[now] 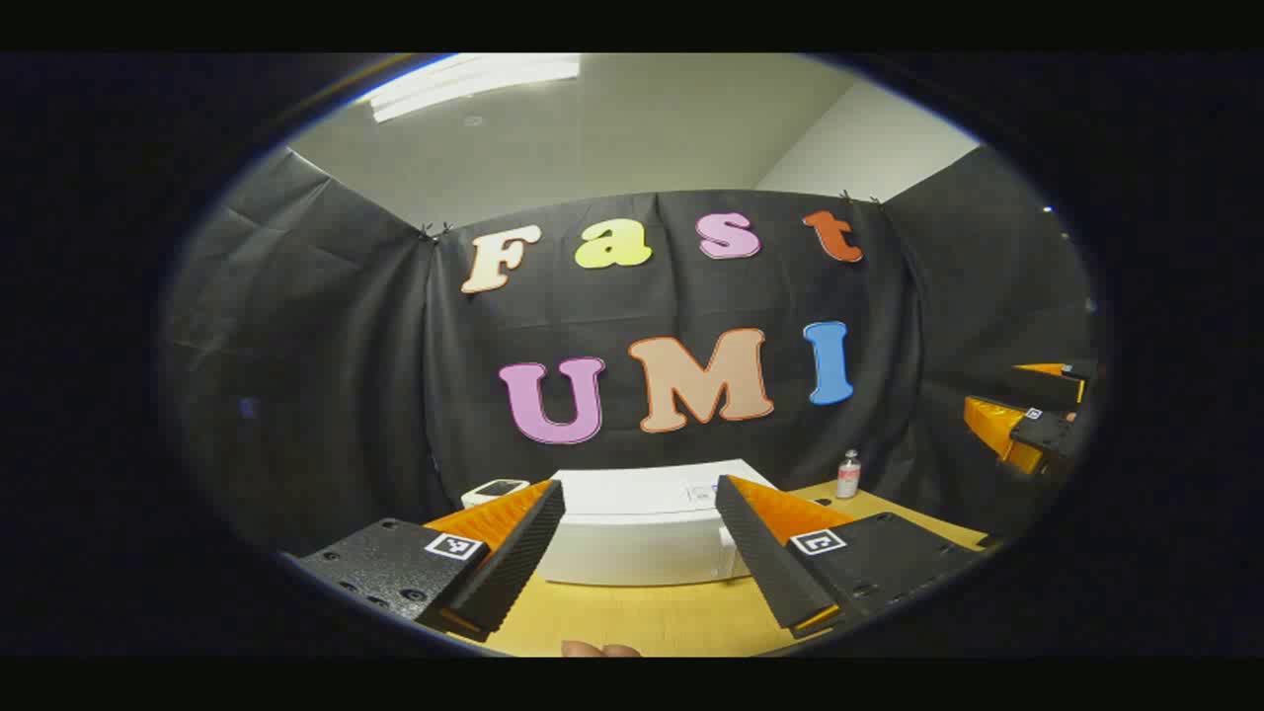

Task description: Open the microwave oven with the left hand, put the food in, and close the microwave oven.

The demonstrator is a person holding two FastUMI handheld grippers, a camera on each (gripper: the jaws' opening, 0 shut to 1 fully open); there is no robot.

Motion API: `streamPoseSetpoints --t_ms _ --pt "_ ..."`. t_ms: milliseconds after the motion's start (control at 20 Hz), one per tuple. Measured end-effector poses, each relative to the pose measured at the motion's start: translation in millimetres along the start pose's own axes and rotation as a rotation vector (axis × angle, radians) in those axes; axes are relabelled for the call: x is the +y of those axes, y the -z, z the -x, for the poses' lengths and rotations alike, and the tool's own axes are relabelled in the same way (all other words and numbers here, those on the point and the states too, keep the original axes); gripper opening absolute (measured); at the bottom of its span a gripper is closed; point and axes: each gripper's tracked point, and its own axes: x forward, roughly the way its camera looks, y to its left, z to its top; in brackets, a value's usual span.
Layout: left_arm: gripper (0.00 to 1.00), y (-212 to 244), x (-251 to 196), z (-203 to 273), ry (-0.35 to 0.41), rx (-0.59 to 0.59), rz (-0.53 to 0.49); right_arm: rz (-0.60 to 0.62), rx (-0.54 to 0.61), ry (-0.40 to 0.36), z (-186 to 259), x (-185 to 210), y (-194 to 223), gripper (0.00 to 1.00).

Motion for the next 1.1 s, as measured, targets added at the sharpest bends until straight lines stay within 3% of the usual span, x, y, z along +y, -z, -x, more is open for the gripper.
streamPoseSetpoints --t_ms 300,1100 --pt "0.97 -3.2 -5.0 3.4 0.003 -0.005 -0.013 -0.037 0.004 -0.027 2.4 6.5 0.1 0.97" --pt "0.97 -4.9 -14.7 5.9 0.024 -0.010 -0.022 -0.041 -0.007 -0.008 5.4 -4.1 0.2 0.97"
